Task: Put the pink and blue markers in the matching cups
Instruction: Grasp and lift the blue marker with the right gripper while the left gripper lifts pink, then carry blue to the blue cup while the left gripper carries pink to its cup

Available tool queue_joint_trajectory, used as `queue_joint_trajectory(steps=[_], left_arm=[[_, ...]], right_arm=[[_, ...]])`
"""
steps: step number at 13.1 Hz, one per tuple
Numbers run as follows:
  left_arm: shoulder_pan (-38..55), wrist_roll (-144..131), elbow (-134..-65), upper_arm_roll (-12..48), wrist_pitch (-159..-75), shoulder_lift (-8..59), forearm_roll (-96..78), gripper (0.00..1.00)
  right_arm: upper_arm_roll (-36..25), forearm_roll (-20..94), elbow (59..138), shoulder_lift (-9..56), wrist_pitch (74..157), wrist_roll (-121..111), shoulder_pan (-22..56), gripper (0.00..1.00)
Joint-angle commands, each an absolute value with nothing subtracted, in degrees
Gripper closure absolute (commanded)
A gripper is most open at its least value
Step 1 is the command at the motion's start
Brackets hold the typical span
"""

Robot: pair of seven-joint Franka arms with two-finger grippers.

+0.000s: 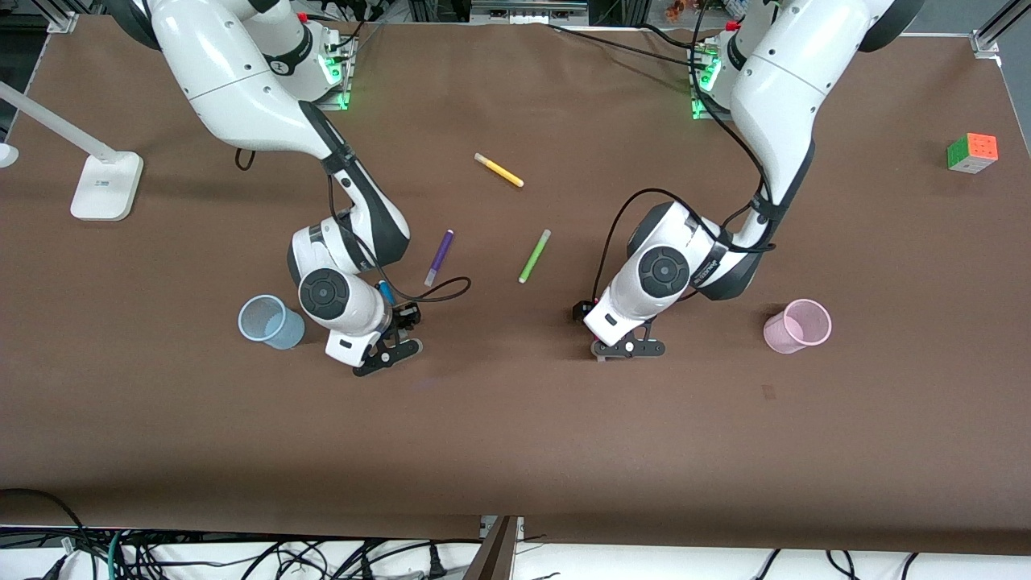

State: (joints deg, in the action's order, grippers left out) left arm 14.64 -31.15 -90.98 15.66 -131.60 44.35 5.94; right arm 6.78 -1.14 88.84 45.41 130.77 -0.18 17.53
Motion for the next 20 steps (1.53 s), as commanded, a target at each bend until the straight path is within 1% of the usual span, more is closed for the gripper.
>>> queue_joint_trajectory(steps=[1,2,4,5,6,7,8,9,11,13,15,16,18,20], left_arm=[[17.6,-32.2,-86.9,13.8,-131.5,47.5,9.0,0.05],[18.1,-33.4,-85.8,13.5,-131.5,48.4,9.2,0.08],[18.5,-34.2,-85.0,12.7,-131.5,49.0,9.3,0.11],[18.5,-34.2,-85.0,12.7,-131.5,49.0,9.3,0.13],[18.5,-34.2,-85.0,12.7,-131.5,49.1,9.3,0.2],[18.5,-34.4,-85.0,12.4,-131.5,49.4,9.3,0.34],[18.5,-34.5,-85.0,12.2,-131.5,49.4,9.3,0.5],[18.5,-34.5,-85.0,12.2,-131.5,49.3,9.3,0.64],[19.3,-35.3,-85.0,12.0,-131.5,49.1,9.3,1.0],[20.6,-37.6,-84.6,10.4,-131.4,48.0,9.4,1.0],[19.5,-37.3,-82.4,10.3,-130.7,47.6,9.5,1.0],[18.4,-37.2,-81.9,10.4,-129.1,46.4,8.8,1.0],[15.0,-35.7,-81.7,11.5,-122.8,43.0,8.4,1.0],[11.4,-35.3,-81.7,12.3,-118.6,38.8,2.5,1.0]], right_arm=[[6.6,-1.2,90.3,45.0,132.2,-0.1,17.9,0.92],[6.6,-1.2,90.1,44.7,132.2,-0.5,17.9,0.93],[6.5,-1.2,88.0,43.5,131.9,-1.6,17.5,0.93],[6.4,-1.1,87.0,41.8,131.2,-1.8,17.3,0.92],[6.2,-1.1,86.8,40.1,130.7,-1.9,17.2,0.92],[6.2,-1.2,86.8,38.4,130.0,-2.7,16.8,0.92],[6.2,-1.3,86.8,36.8,129.1,-7.7,16.0,0.9],[6.1,-0.6,86.5,35.8,128.0,-13.8,15.1,0.9],[6.2,-0.1,86.2,32.9,124.6,-20.6,13.3,0.9],[6.2,0.6,86.1,30.1,121.0,-25.3,12.4,0.9],[6.1,3.1,86.1,27.9,118.8,-37.5,10.6,0.9],[6.0,7.1,86.2,27.0,117.8,-44.1,9.1,0.9],[6.0,16.7,86.4,26.6,115.1,-57.8,5.3,0.9],[5.8,24.7,86.8,26.8,113.7,-71.9,1.3,0.9]])
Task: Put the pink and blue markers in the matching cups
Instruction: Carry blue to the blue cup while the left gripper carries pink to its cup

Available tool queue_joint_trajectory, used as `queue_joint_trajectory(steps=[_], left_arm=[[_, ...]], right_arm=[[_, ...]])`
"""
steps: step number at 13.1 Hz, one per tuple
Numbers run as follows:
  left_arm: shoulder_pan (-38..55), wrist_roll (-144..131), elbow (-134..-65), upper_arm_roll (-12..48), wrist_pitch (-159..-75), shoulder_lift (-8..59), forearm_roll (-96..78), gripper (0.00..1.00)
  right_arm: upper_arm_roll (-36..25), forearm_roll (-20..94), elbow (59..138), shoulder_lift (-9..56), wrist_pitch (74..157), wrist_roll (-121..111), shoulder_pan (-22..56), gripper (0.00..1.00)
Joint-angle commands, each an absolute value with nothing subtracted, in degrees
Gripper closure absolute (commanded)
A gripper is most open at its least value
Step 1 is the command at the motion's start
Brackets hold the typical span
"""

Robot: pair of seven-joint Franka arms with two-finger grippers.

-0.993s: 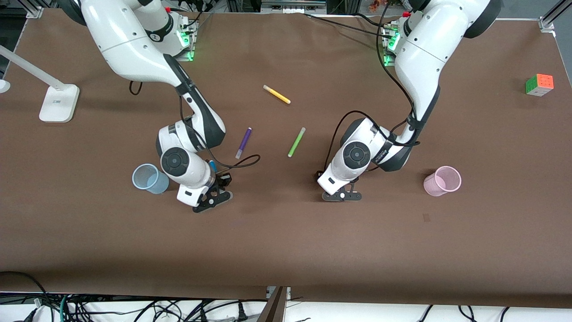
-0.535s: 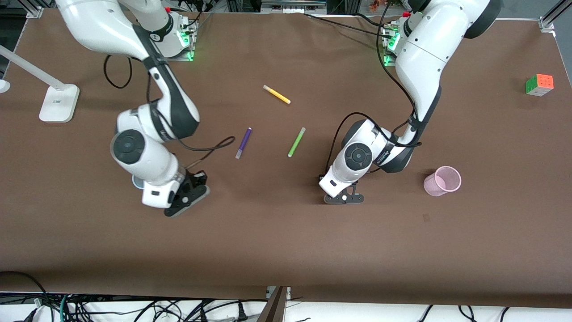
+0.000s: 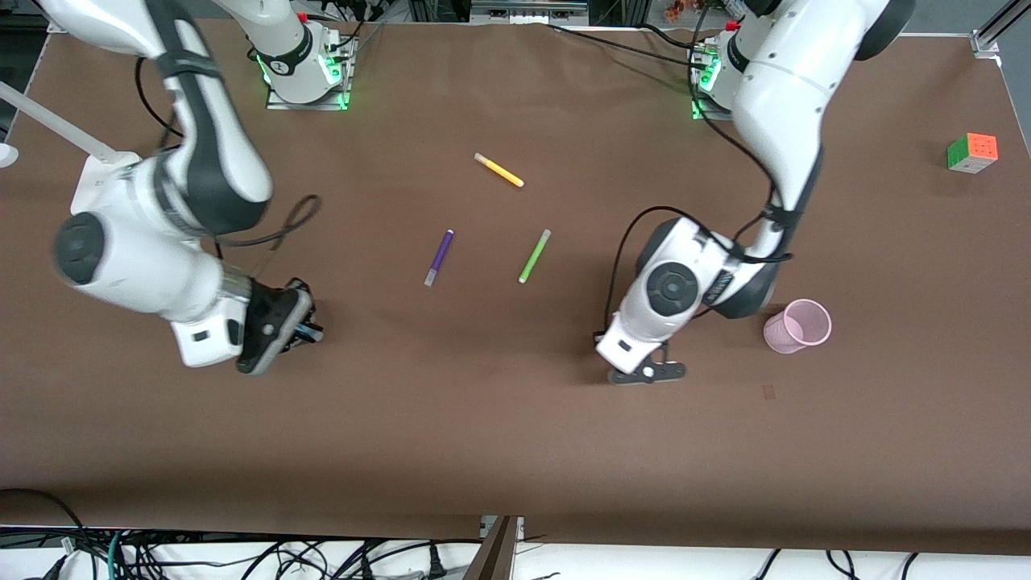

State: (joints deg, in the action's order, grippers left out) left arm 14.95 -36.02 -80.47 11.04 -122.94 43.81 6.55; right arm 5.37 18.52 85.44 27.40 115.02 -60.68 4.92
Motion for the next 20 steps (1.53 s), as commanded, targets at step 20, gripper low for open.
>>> queue_joint_trajectory(steps=[20], left_arm=[[-27.0,-24.2,-82.6,12.1,-87.0,42.6,-38.4,1.0]], right_arm=[[5.6,46.2,92.4,32.5,97.6,-112.8,-13.2,0.9]])
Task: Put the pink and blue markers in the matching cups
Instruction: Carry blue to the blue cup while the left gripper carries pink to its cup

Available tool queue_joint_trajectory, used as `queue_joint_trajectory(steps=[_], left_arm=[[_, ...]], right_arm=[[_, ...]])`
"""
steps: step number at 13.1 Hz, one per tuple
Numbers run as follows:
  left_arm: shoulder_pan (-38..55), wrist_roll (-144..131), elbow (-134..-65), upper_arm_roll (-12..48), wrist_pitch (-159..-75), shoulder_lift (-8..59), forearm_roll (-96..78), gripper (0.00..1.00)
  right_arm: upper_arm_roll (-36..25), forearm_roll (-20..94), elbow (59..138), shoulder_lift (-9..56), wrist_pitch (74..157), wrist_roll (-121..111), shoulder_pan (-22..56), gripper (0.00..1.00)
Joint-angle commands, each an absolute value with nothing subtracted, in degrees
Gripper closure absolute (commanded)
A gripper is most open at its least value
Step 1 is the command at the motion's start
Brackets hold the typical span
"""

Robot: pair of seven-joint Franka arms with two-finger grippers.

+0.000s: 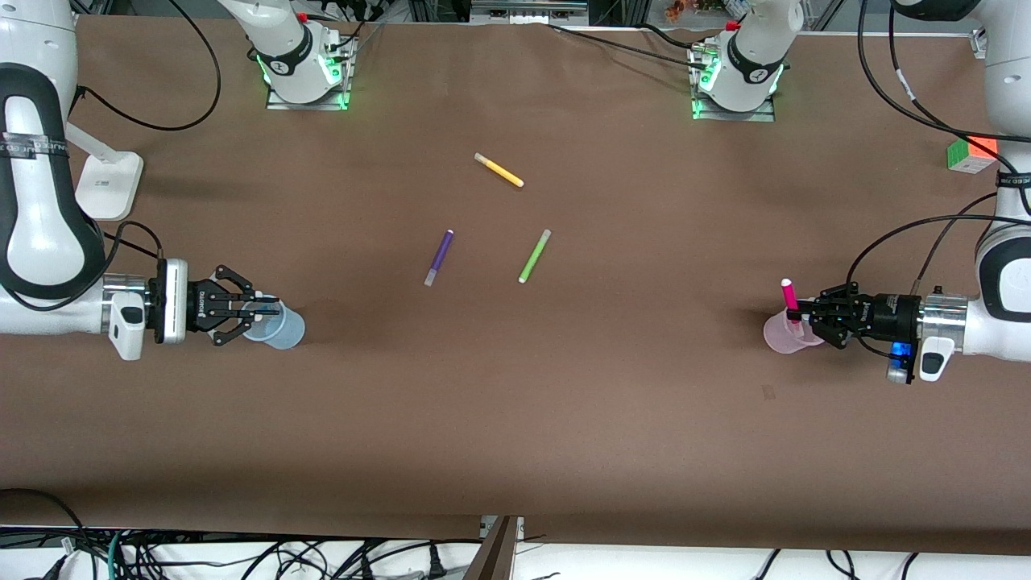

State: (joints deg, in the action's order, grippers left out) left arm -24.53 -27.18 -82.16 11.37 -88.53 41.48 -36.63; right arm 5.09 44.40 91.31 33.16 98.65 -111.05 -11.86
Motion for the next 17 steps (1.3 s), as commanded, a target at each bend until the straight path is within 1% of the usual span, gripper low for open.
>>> queue_joint_trajectory(steps=[1,4,5,6,7,10,12,14,16,17], left_arm=[[-27.8,-24.0,-82.6,12.1,-85.8,43.1,-38.4,1.0],[-29.7,-23.9,-82.7,12.1,-83.3,43.8,-38.3,1.0],[-30.2,-23.9,-82.7,12.1,-83.2,44.4,-38.3,1.0],[-30.2,-23.9,-82.4,12.1,-83.2,45.1,-38.3,1.0],[-30.2,-23.9,-82.0,12.1,-83.3,45.8,-38.4,1.0],[-30.9,-20.2,-81.9,12.0,-83.6,47.3,-39.3,1.0],[-32.0,-18.5,-81.7,11.9,-83.7,48.8,-39.7,1.0],[-32.0,-18.2,-81.6,11.9,-83.8,49.0,-39.9,1.0],[-31.8,-17.9,-81.3,11.9,-84.4,49.4,-39.9,1.0],[-31.6,-18.0,-80.1,11.9,-84.4,50.3,-39.9,0.88]], right_arm=[[5.6,46.2,92.4,32.5,97.5,-112.9,-13.3,0.9],[5.6,46.2,92.3,33.3,96.6,-115.1,-14.1,0.9],[5.6,46.2,92.3,33.3,96.2,-115.0,-14.2,0.88],[5.6,46.2,92.3,33.3,96.2,-114.1,-14.2,0.69],[5.6,46.2,91.9,33.2,96.2,-113.9,-14.4,0.01],[5.6,47.1,90.8,33.0,97.0,-110.4,-14.5,0.0],[5.7,46.8,89.3,32.6,97.2,-101.6,-14.2,0.0],[5.9,44.9,86.9,31.8,99.0,-91.1,-13.5,0.0],[6.1,42.1,84.8,31.7,99.1,-79.3,-12.5,0.0],[6.2,40.1,83.1,31.7,99.0,-72.1,-11.8,0.0]])
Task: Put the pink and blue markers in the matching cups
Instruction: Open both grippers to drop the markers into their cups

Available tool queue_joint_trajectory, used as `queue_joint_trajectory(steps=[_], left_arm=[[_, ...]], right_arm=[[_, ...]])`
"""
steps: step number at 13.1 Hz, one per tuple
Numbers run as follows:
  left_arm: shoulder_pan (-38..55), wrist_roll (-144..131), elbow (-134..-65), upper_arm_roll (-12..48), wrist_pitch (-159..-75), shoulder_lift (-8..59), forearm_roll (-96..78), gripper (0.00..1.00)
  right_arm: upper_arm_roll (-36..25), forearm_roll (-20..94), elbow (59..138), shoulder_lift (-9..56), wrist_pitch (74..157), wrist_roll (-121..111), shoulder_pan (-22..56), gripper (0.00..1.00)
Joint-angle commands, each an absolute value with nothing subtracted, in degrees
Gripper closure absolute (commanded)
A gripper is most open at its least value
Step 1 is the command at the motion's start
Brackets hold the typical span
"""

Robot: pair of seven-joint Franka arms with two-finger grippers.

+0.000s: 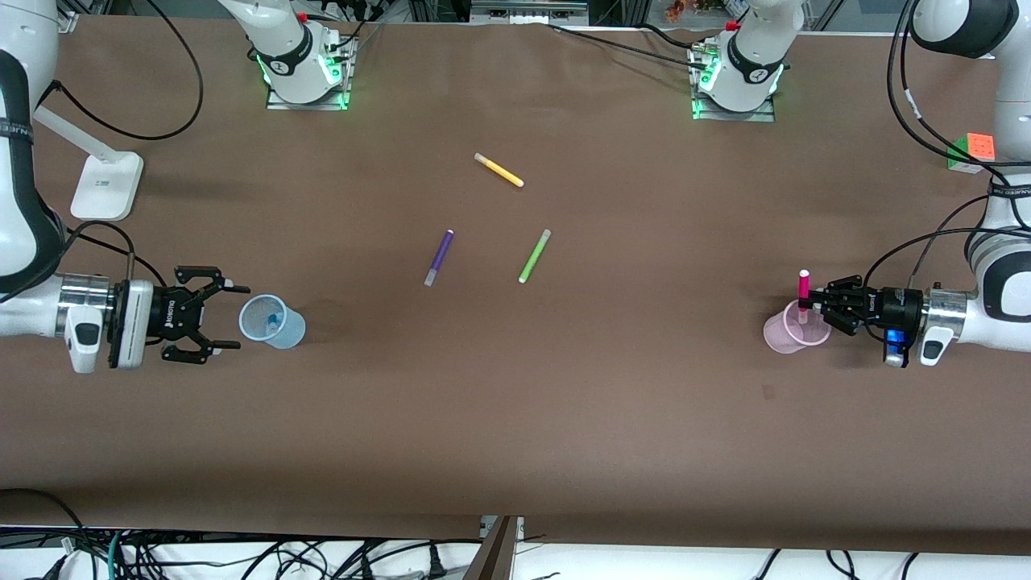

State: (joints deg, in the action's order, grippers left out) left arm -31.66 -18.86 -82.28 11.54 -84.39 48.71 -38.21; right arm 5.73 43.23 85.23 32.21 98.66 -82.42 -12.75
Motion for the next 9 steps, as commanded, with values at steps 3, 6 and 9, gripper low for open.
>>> queue_joint_trajectory(steps=[3,6,9], left_arm=[[-31.7,-17.8,-78.9,11.9,-84.3,51.0,-39.8,0.0],[-31.8,-17.1,-78.9,11.9,-84.3,51.1,-39.8,0.0],[-31.8,-17.3,-78.9,11.9,-84.2,50.9,-40.0,0.0]], right_arm=[[6.2,32.6,78.4,31.7,98.5,-49.5,-9.2,0.0],[6.2,25.2,74.8,31.7,98.0,-30.9,-6.2,0.0],[6.2,16.6,74.6,31.4,97.4,-14.6,-2.8,0.0]])
